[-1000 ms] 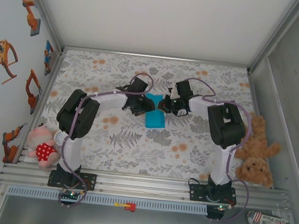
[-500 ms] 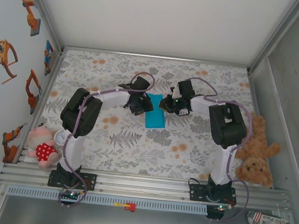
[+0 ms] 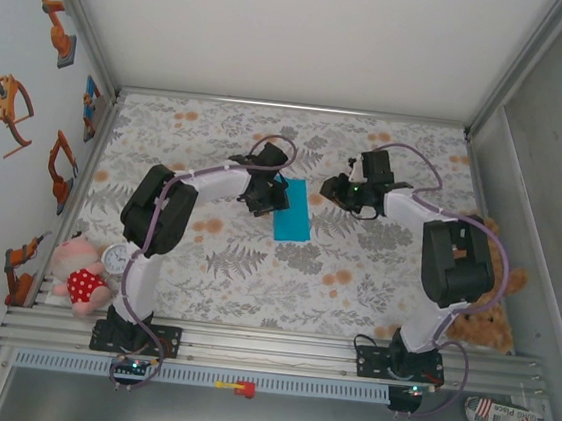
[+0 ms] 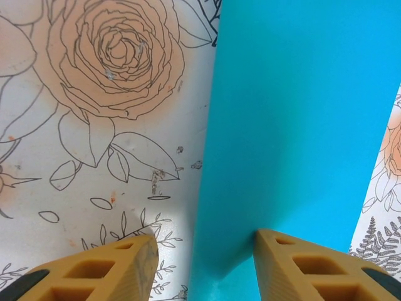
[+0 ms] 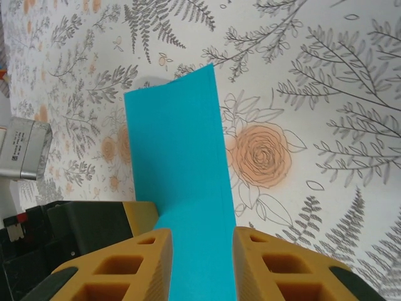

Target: Fold a paper plane with a square sheet of paper (pick it up from the middle)

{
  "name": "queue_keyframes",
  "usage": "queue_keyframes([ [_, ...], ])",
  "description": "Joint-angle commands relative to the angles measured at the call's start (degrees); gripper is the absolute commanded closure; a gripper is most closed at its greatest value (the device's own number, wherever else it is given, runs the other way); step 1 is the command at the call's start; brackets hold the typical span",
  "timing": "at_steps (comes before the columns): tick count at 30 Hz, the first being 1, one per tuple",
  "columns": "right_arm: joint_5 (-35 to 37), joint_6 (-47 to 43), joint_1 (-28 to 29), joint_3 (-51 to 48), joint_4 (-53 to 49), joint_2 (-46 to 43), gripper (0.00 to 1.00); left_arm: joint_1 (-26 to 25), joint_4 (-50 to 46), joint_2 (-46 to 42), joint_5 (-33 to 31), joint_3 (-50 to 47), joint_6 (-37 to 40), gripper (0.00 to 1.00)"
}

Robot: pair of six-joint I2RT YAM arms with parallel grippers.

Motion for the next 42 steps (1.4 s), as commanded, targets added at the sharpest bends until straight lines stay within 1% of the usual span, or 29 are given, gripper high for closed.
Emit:
queue_keyframes([
  [1, 2.10, -0.50, -0.04, -1.48, -1.62, -1.77, 0.69, -1.01, -3.99, 9.84, -0.88, -2.75, -1.92, 0.51],
  [9, 0.68, 0.61, -0.02, -1.84, -0.49, -0.42, 0.69, -1.30, -8.05, 12.96, -2.63, 0.48, -2.67, 0.50],
  [18, -1.38, 0.61, -0.05, -1.80, 0.62, 1.22, 0.69, -1.60, -8.43, 14.77, -1.52, 1.26, -1.38, 0.50],
  [30, -1.82, 0.46, -0.03, -2.08, 1.09, 2.14, 0.69, -2.05, -9.91, 17.28, -1.49, 3.53, 1.99, 0.49],
  [42, -2.10, 0.53, -0.04, -1.99, 1.25, 2.94, 0.70, -2.12, -10.31, 19.73, -0.99, 5.40, 2.17, 0.49],
])
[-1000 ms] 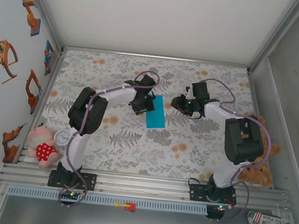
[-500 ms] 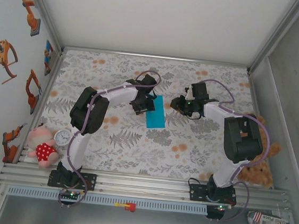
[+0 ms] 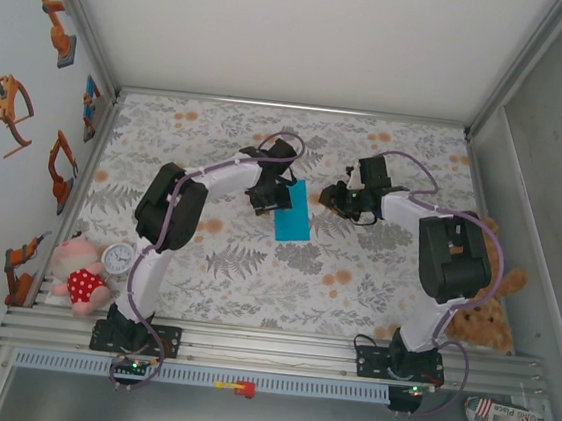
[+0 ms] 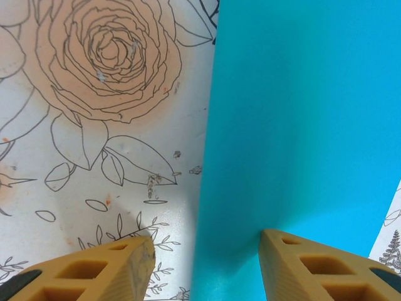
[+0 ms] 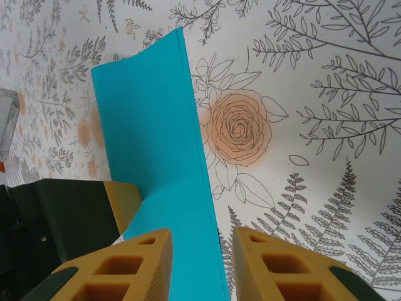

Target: Fold a paper plane with a square sheet of paper (pick it up from the middle)

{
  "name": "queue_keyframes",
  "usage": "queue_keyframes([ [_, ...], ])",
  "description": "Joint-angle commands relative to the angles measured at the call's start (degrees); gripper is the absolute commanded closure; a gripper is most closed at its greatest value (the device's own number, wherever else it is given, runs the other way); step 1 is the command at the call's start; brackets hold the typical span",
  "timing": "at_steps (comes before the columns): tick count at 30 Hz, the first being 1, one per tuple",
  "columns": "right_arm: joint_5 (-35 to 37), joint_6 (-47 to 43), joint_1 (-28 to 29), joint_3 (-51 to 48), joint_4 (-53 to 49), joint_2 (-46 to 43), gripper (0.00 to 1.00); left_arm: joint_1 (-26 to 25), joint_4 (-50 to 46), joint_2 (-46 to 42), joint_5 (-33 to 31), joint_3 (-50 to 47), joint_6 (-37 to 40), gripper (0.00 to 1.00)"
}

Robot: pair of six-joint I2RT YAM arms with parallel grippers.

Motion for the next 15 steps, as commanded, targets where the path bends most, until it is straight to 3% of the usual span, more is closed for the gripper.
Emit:
queue_keyframes([
  [1, -0.61, 0.39, 0.01, -0.37, 0.86, 0.79, 0.70, -1.04, 1.22, 13.82, 0.75, -4.83, 1.67, 0.49],
  [15, -1.39, 0.75, 0.01, 0.04, 1.51, 1.94, 0.71, -1.21, 0.17, 14.56, 0.57, -4.07, 2.74, 0.46],
])
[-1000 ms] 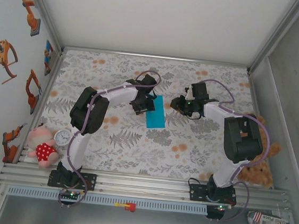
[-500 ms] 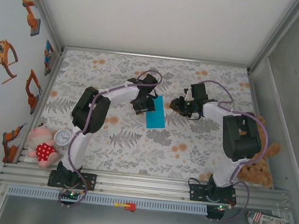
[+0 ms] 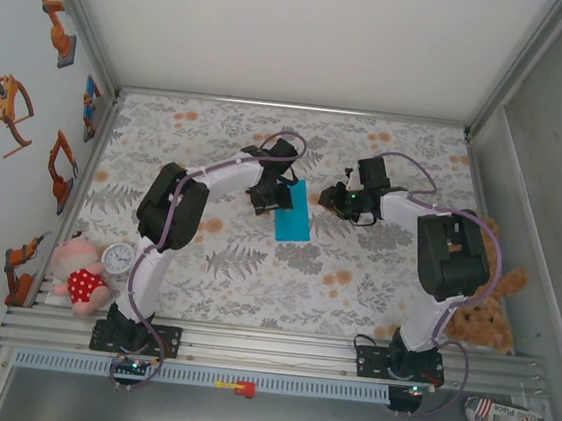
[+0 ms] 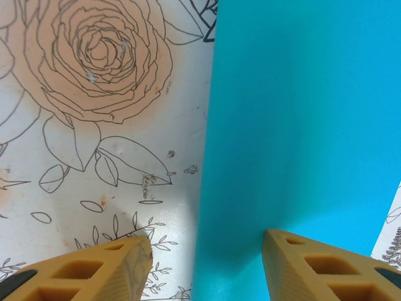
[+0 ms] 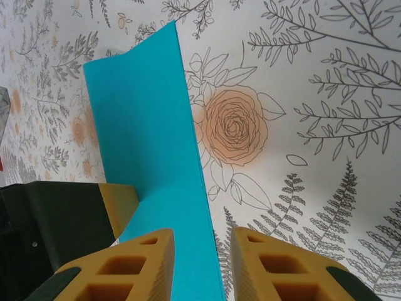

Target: Fold a paper plane with a square sheet of paper (pick it up from the middle)

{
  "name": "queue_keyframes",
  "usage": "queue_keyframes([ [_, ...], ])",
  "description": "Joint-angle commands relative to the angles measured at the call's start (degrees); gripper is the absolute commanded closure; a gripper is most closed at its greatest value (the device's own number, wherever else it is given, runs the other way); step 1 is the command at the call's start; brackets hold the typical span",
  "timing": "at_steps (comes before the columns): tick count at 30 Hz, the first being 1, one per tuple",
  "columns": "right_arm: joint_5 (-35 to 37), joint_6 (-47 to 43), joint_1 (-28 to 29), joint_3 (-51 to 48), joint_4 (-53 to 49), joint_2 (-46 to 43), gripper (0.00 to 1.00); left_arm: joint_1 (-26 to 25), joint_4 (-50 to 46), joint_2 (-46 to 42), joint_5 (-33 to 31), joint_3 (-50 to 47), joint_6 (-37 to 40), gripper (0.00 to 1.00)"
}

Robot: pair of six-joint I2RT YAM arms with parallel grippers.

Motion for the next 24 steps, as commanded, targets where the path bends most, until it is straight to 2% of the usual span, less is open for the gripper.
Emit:
queue_keyframes([
  [1, -0.92, 0.75, 0.10, 0.07, 1.08, 0.89, 0.71, -1.00, 1.49, 13.78, 0.65, -5.40, 1.45, 0.46],
  [6, -1.31, 0.79, 0.03, 0.13, 1.25, 1.11, 0.71, -1.01, 1.50, 13.82, 0.55, -5.38, 1.11, 0.46],
  [12, -4.51, 0.53, 0.93, 1.00, 1.96, 2.48, 0.78, -1.00, 1.16, 13.85, 0.60, -5.10, 0.02, 0.46],
  [24, -7.93, -0.54, 3.61, 3.06, 1.57, 5.62, 0.82, -0.82, 0.72, 13.95, 1.36, -4.89, -2.28, 0.45],
])
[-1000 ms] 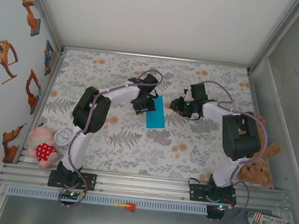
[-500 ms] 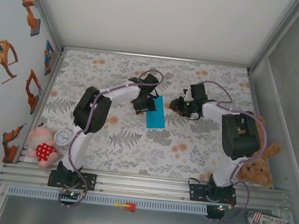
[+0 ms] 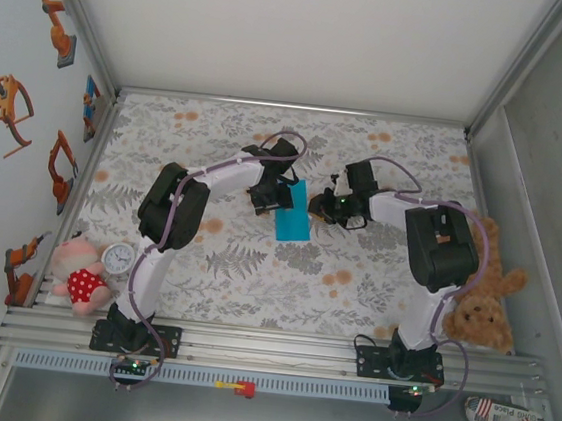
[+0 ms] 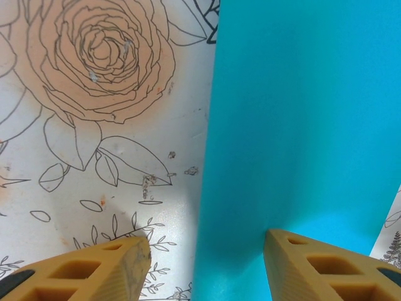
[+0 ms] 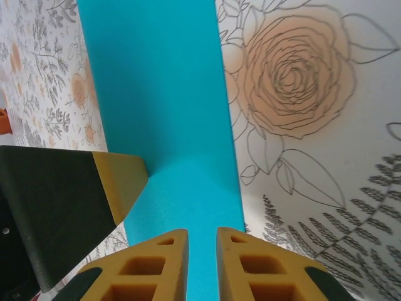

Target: Fold a paper plane with a square sheet of paper (pick it up from the middle)

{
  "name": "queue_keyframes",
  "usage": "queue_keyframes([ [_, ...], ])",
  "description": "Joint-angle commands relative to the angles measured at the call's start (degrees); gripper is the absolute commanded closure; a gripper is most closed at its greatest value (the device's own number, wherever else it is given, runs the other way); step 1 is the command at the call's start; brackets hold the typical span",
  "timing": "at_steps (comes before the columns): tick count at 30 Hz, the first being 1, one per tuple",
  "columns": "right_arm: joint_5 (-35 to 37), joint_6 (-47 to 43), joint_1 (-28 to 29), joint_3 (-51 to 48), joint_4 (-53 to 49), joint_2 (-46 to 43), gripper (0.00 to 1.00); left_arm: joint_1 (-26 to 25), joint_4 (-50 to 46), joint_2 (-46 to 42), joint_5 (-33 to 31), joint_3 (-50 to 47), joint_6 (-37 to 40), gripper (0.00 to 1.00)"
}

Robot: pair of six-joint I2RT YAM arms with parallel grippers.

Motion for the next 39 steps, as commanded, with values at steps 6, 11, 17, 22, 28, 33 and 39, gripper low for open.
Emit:
queue_keyframes([
  [6, -2.46, -1.52, 1.09, 3.19, -0.62, 2.25, 0.86, -0.77, 1.29, 13.68, 1.70, -5.58, -0.97, 0.45],
  [11, -3.24, -1.65, 1.29, 4.11, -0.89, 3.64, 0.89, -0.72, 1.16, 13.69, 1.97, -5.36, -0.71, 0.45],
  [17, -3.71, -1.83, 1.48, 4.69, -1.00, 4.91, 0.93, -0.64, 1.20, 13.68, 2.06, -5.32, -0.57, 0.45],
  [22, -3.32, -2.51, 1.48, 5.01, -1.85, 5.97, 0.95, -0.73, 1.15, 13.73, 2.15, -5.30, -0.45, 0.45],
  [28, -0.93, -4.14, 1.50, 4.98, -4.69, 7.18, 0.96, -0.67, 1.15, 13.76, 2.32, -5.26, -0.36, 0.45],
  [33, 1.96, -5.33, 1.53, 4.86, -7.66, 8.33, 0.97, -0.66, 1.15, 13.44, 2.85, -5.25, -0.27, 0.45],
  [39, 3.35, -5.41, 1.65, 3.97, -9.32, 8.68, 0.98, -0.45, 1.07, 9.87, 3.73, -5.27, 0.32, 0.44],
])
